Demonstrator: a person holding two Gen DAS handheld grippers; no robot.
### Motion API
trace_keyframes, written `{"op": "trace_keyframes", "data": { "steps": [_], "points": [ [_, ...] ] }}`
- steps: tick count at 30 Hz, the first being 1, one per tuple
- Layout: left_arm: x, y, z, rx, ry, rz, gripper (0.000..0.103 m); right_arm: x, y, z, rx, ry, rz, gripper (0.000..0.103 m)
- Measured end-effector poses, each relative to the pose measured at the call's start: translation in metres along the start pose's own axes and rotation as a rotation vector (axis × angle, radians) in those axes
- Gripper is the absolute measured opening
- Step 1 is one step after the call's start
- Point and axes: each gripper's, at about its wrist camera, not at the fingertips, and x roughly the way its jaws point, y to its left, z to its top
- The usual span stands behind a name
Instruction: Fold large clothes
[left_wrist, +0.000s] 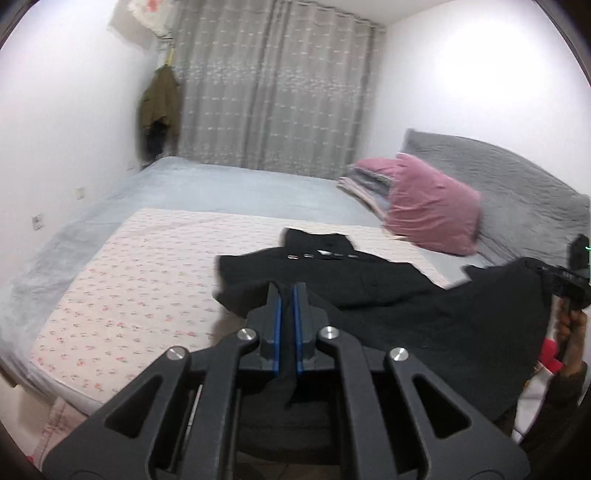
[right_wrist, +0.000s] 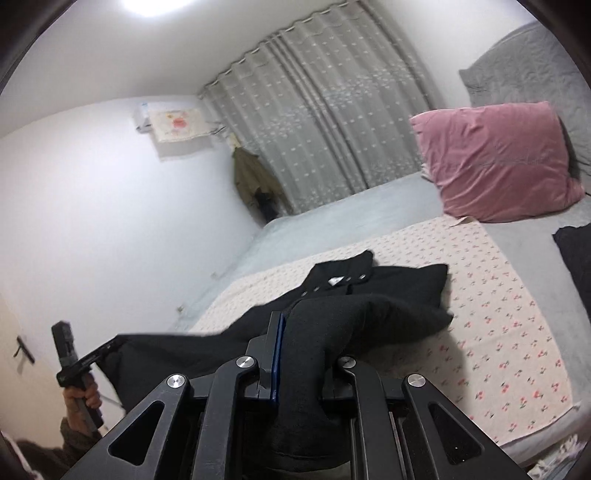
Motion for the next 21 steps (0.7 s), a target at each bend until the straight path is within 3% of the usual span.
{"op": "trace_keyframes", "data": {
  "steps": [5, 14, 18, 21],
  "points": [
    [0.071, 0.025, 0.014, -0.047, 0.072, 0.033, 0.006, 0.05, -0.036, 0.022, 0.116, 0.023, -0.074, 0.012],
    [0.23, 0.048, 0.05, -0.123, 0.172, 0.152, 0.006, 0.202, -0.126, 0.049, 0.257, 0.11, -0.329, 0.013],
    [0.296, 0.054, 0.036, -0.151, 0.289, 0.18, 0.007, 0.262, -0.165, 0.043, 0.298, 0.209, -0.405, 0.014],
    [0.334, 0.052, 0.011, -0.115, 0.344, 0.24, 0.01, 0.3, -0.188, 0.026, 0.308, 0.288, -0.45, 0.015]
  ]
}}
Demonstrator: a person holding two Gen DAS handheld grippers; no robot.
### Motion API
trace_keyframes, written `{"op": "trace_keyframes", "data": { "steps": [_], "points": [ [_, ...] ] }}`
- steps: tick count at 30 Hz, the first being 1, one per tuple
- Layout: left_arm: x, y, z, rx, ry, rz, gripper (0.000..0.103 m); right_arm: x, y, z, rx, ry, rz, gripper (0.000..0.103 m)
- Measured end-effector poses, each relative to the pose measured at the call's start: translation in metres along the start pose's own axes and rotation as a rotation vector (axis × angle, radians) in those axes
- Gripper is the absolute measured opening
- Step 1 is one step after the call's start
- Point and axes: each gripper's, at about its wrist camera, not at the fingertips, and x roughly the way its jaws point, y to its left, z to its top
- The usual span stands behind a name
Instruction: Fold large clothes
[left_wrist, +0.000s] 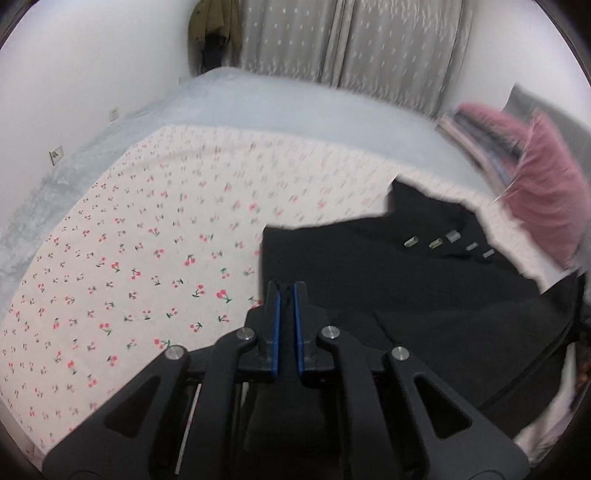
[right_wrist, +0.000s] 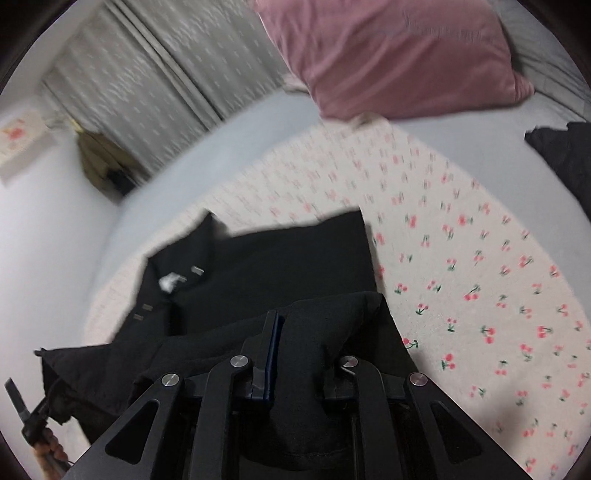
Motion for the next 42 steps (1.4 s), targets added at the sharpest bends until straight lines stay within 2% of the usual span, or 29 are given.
{"op": "trace_keyframes", "data": {
  "steps": [2, 4, 6, 7, 9, 10, 11, 12, 13, 14, 16, 18, 21, 23, 26, 27, 30, 32, 35, 38, 40, 42],
  "points": [
    [0.02, -0.004, -0.009, 0.02, 0.012, 0.025, 0.014, 0.023, -0.009, -0.006, 0.002, 0.014, 0.005, 0.019],
    [0.029, -0.001, -0.02, 0.017, -0.002, 0.018, 0.025, 0.037, -0.016, -0.01, -0.005, 0.033, 0.021, 0.021],
    [0.028, 0.008, -0.028, -0.001, -0.052, 0.016, 0.051, 0.038, -0.015, -0.008, -0.031, 0.051, 0.026, 0.024],
    [0.027, 0.009, -0.027, -0.005, -0.051, 0.02, 0.054, 0.037, -0.011, -0.006, -0.05, 0.053, 0.029, 0.027],
    [0.02, 0.015, -0.018, -0.001, -0.031, -0.04, 0.06, 0.02, -0.003, -0.003, -0.102, 0.05, 0.063, 0.035],
    [0.014, 0.02, -0.014, -0.017, -0.051, -0.078, 0.066, 0.011, -0.001, -0.001, -0.111, 0.038, 0.097, 0.042],
    [0.005, 0.027, -0.012, -0.048, -0.089, -0.119, 0.077, 0.001, -0.001, 0.001, -0.114, 0.022, 0.124, 0.053],
    [-0.003, 0.034, -0.012, -0.08, -0.127, -0.156, 0.081, -0.007, -0.002, 0.003, -0.11, 0.003, 0.148, 0.06],
    [-0.011, 0.04, -0.012, -0.102, -0.153, -0.193, 0.081, -0.014, -0.003, 0.005, -0.098, -0.023, 0.169, 0.069],
    [-0.015, 0.042, -0.011, -0.107, -0.159, -0.208, 0.081, -0.027, -0.008, 0.007, -0.081, -0.075, 0.203, 0.071],
    [-0.02, 0.048, -0.013, -0.1, -0.172, -0.23, 0.081, -0.04, -0.013, 0.008, -0.08, -0.134, 0.234, 0.071],
    [-0.015, 0.052, -0.016, -0.081, -0.156, -0.222, 0.081, -0.045, -0.012, 0.006, -0.119, -0.173, 0.229, 0.071],
    [-0.003, 0.051, -0.022, -0.002, -0.103, -0.203, 0.081, -0.032, 0.003, -0.002, -0.257, -0.167, 0.072, 0.071],
    [0.003, 0.049, -0.025, 0.049, -0.08, -0.231, 0.081, -0.01, 0.013, -0.007, -0.343, -0.138, -0.089, 0.071],
    [0.004, 0.05, -0.026, 0.051, -0.083, -0.268, 0.081, 0.023, 0.013, -0.01, -0.383, -0.072, -0.202, 0.071],
    [0.003, 0.051, -0.025, 0.046, -0.085, -0.284, 0.081, 0.031, 0.013, -0.01, -0.381, -0.062, -0.215, 0.071],
    [-0.002, 0.052, -0.025, 0.052, -0.103, -0.328, 0.081, 0.044, 0.012, -0.008, -0.369, -0.064, -0.223, 0.071],
    [-0.001, 0.048, -0.025, 0.079, -0.103, -0.323, 0.081, 0.045, 0.01, -0.006, -0.366, -0.075, -0.23, 0.071],
    [0.02, 0.042, -0.027, 0.093, -0.043, -0.302, 0.081, 0.046, 0.009, -0.005, -0.36, -0.092, -0.248, 0.07],
    [0.055, 0.043, -0.029, 0.003, 0.049, -0.319, 0.081, 0.046, 0.009, -0.003, -0.349, -0.107, -0.242, 0.066],
    [0.068, 0.044, -0.028, -0.052, 0.071, -0.336, 0.078, 0.044, 0.007, -0.001, -0.339, -0.117, -0.229, 0.06],
    [0.071, 0.043, -0.024, -0.099, 0.059, -0.35, 0.066, 0.043, 0.004, 0.0, -0.32, -0.122, -0.22, 0.053]
  ]
}}
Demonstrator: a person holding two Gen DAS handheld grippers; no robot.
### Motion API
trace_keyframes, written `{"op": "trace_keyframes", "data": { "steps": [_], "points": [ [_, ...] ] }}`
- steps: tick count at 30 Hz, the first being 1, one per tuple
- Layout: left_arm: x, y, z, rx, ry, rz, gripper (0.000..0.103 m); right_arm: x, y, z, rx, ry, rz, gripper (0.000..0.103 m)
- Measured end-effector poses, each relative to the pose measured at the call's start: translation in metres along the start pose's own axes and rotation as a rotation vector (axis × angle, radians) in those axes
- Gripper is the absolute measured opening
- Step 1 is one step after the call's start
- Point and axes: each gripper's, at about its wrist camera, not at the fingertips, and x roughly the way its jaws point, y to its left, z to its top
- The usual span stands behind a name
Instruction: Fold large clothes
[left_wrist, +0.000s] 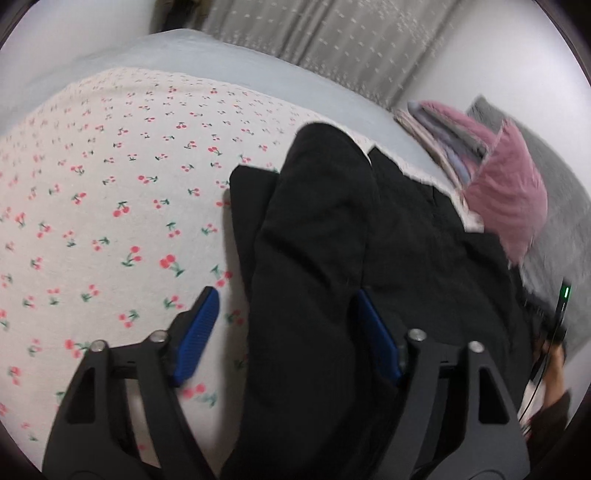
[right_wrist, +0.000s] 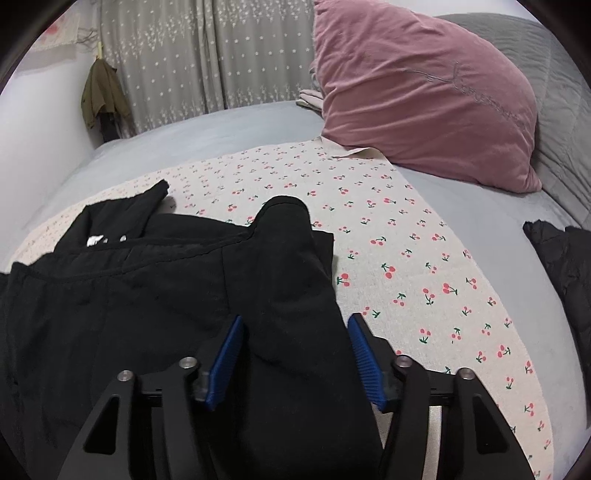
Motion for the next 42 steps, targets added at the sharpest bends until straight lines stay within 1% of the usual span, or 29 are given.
{"op": "trace_keyframes", "data": {
  "steps": [1, 3, 4, 5, 6, 7, 9, 11, 14, 18, 21, 23, 25, 27, 29, 30, 32, 33, 34, 35, 36, 37, 38, 39, 40, 42],
  "points": [
    [0.0, -0.003, 0.002, -0.012, -0.014, -0.01, 0.061, 0.0, -0.002, 0.0, 0.011, -0.003, 0.007, 0.048],
    [0.0, -0.012, 0.006, -0.002, -0.032, 0.015, 0.049, 0.0, -0.003, 0.0, 0.017, -0.011, 0.013, 0.04],
    [0.002, -0.018, 0.006, 0.018, -0.035, 0.041, 0.046, -0.002, -0.002, 0.001, 0.015, -0.021, 0.017, 0.031],
    [0.002, -0.022, 0.006, 0.03, -0.039, 0.065, 0.032, -0.005, 0.0, 0.002, 0.013, -0.038, 0.022, 0.022],
    [0.0, -0.025, 0.007, 0.03, -0.045, 0.087, 0.017, -0.008, 0.002, 0.004, 0.013, -0.054, 0.026, 0.017],
    [-0.003, -0.025, 0.007, 0.009, -0.058, 0.094, 0.014, -0.014, 0.003, 0.006, 0.02, -0.087, 0.026, 0.01],
    [-0.015, -0.024, 0.013, -0.051, -0.114, 0.086, 0.009, -0.031, 0.006, 0.011, 0.042, -0.164, -0.001, 0.008],
    [-0.026, -0.032, 0.021, -0.042, -0.172, 0.086, 0.007, -0.049, 0.008, 0.02, 0.061, -0.241, -0.01, 0.007],
    [-0.036, -0.05, 0.041, 0.009, -0.251, 0.099, 0.007, -0.064, 0.011, 0.036, 0.074, -0.328, -0.033, 0.007],
    [-0.038, -0.066, 0.082, 0.016, -0.337, 0.093, 0.007, -0.068, 0.023, 0.067, 0.075, -0.422, -0.084, 0.006],
    [-0.026, -0.072, 0.114, 0.024, -0.371, 0.107, 0.007, -0.054, 0.024, 0.095, 0.109, -0.445, -0.086, 0.006],
    [-0.004, -0.072, 0.135, 0.032, -0.369, 0.137, 0.007, -0.035, 0.023, 0.115, 0.138, -0.431, -0.076, 0.006],
    [0.025, -0.069, 0.148, 0.028, -0.336, 0.171, 0.007, -0.008, 0.023, 0.134, 0.143, -0.398, -0.084, 0.006],
    [0.06, -0.064, 0.154, 0.032, -0.291, 0.211, 0.007, 0.02, 0.027, 0.144, 0.12, -0.359, -0.119, 0.006],
    [0.099, -0.056, 0.155, 0.046, -0.227, 0.269, 0.007, 0.061, 0.031, 0.146, 0.081, -0.281, -0.154, 0.006],
    [0.112, -0.052, 0.153, 0.049, -0.202, 0.287, 0.007, 0.079, 0.033, 0.145, 0.062, -0.247, -0.175, 0.006],
    [0.14, -0.043, 0.148, 0.046, -0.13, 0.321, 0.008, 0.12, 0.031, 0.139, 0.029, -0.151, -0.241, 0.006],
    [0.152, -0.037, 0.146, 0.035, -0.089, 0.332, 0.009, 0.136, 0.025, 0.138, 0.044, -0.097, -0.256, 0.006],
    [0.16, -0.033, 0.145, 0.023, -0.06, 0.343, 0.01, 0.151, 0.015, 0.136, 0.09, -0.033, -0.258, 0.006],
    [0.165, -0.027, 0.146, 0.004, -0.029, 0.347, 0.014, 0.159, 0.007, 0.135, 0.124, 0.007, -0.259, 0.006],
    [0.166, -0.022, 0.147, -0.019, -0.013, 0.351, 0.022, 0.167, -0.005, 0.134, 0.176, 0.062, -0.254, 0.006],
    [0.163, -0.019, 0.146, -0.034, -0.012, 0.354, 0.025, 0.169, -0.011, 0.133, 0.206, 0.083, -0.244, 0.006],
    [0.158, -0.017, 0.147, -0.047, -0.018, 0.366, 0.029, 0.165, -0.017, 0.132, 0.232, 0.083, -0.232, 0.007],
    [0.15, -0.019, 0.148, -0.051, -0.036, 0.382, 0.034, 0.158, -0.018, 0.132, 0.239, 0.067, -0.239, 0.007],
    [0.139, -0.023, 0.148, -0.041, -0.068, 0.385, 0.038, 0.148, -0.016, 0.133, 0.236, 0.041, -0.25, 0.008],
    [0.122, -0.041, 0.148, 0.001, -0.123, 0.37, 0.056, 0.124, 0.002, 0.135, 0.197, -0.017, -0.232, 0.012]
  ]
}}
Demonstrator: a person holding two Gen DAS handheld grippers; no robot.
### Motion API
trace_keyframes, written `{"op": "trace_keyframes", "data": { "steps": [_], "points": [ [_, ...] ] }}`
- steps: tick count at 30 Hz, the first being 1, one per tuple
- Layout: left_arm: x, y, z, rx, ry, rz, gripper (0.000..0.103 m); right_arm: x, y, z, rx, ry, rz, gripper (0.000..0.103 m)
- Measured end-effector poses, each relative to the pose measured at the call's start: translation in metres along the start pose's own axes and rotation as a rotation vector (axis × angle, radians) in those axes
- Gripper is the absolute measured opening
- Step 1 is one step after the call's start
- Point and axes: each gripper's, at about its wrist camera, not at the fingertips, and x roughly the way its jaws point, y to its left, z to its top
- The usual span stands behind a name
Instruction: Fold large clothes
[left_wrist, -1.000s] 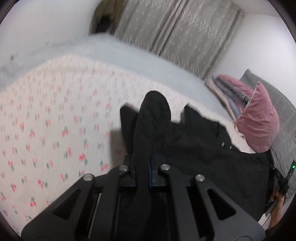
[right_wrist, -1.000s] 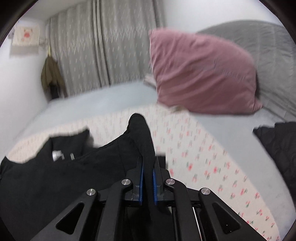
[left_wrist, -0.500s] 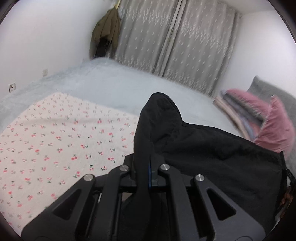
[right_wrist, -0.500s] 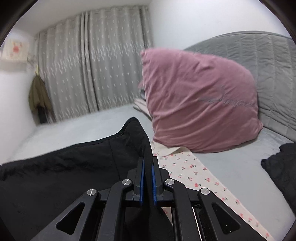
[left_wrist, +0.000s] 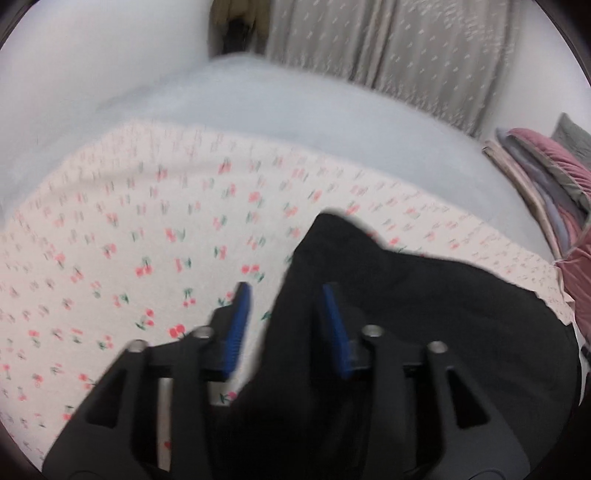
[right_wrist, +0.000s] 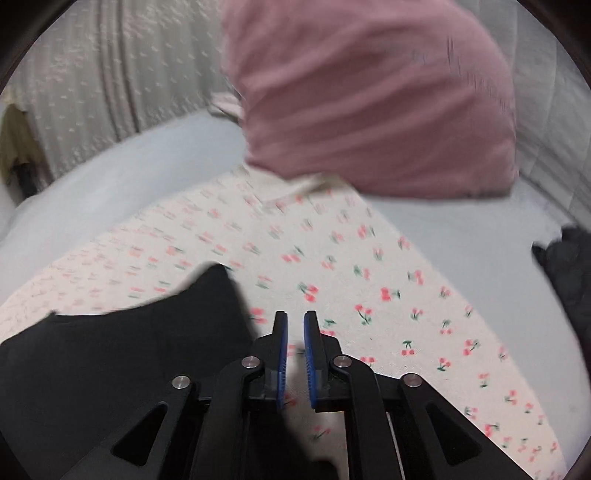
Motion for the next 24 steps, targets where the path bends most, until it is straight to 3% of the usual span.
{"op": "trace_keyframes", "data": {
  "steps": [3, 4, 5, 7, 9, 11, 14, 15, 17, 19, 22, 23, 24],
  "points": [
    [-0.024, -0.036, 0.001, 0.05, -0.057, -0.091, 0.069, -0.035, 0.044, -0.001, -0.04, -0.051, 0.075, 0.031],
    [-0.027, -0.053, -0.001, 0.072, -0.038, -0.13, 0.07, -0.042, 0.064, -0.004, -0.05, -0.045, 0.113, 0.044],
    [-0.026, -0.069, -0.004, 0.099, -0.01, -0.172, 0.072, -0.048, 0.092, -0.008, -0.083, -0.014, 0.205, 0.054],
    [-0.019, -0.097, -0.015, 0.136, 0.028, -0.235, 0.076, -0.055, 0.139, -0.023, -0.148, 0.041, 0.335, 0.055],
    [-0.004, -0.112, -0.025, 0.157, 0.063, -0.247, 0.076, -0.056, 0.192, -0.048, -0.249, 0.122, 0.447, 0.055],
    [0.019, -0.117, -0.028, 0.197, 0.127, -0.198, 0.076, -0.048, 0.221, -0.068, -0.334, 0.165, 0.459, 0.055],
    [0.038, -0.084, -0.017, 0.201, 0.147, -0.11, 0.076, -0.028, 0.206, -0.061, -0.333, 0.17, 0.474, 0.055],
    [0.044, -0.07, -0.009, 0.221, 0.141, -0.047, 0.076, -0.022, 0.192, -0.053, -0.314, 0.162, 0.466, 0.055],
    [0.056, -0.041, 0.001, 0.224, 0.157, 0.047, 0.077, -0.005, 0.164, -0.035, -0.313, 0.14, 0.297, 0.055],
    [0.064, -0.007, 0.012, 0.161, 0.176, 0.095, 0.082, 0.034, 0.105, -0.016, -0.265, 0.16, 0.131, 0.055],
    [0.062, 0.026, 0.026, 0.099, 0.165, 0.238, 0.082, 0.051, 0.031, 0.004, -0.041, 0.191, 0.096, 0.055],
    [0.055, 0.033, 0.027, 0.097, 0.151, 0.25, 0.081, 0.047, 0.016, 0.008, -0.039, 0.19, -0.035, 0.057],
    [0.046, 0.034, 0.023, 0.096, 0.142, 0.228, 0.081, 0.043, 0.011, 0.009, -0.058, 0.186, -0.083, 0.058]
  ]
}}
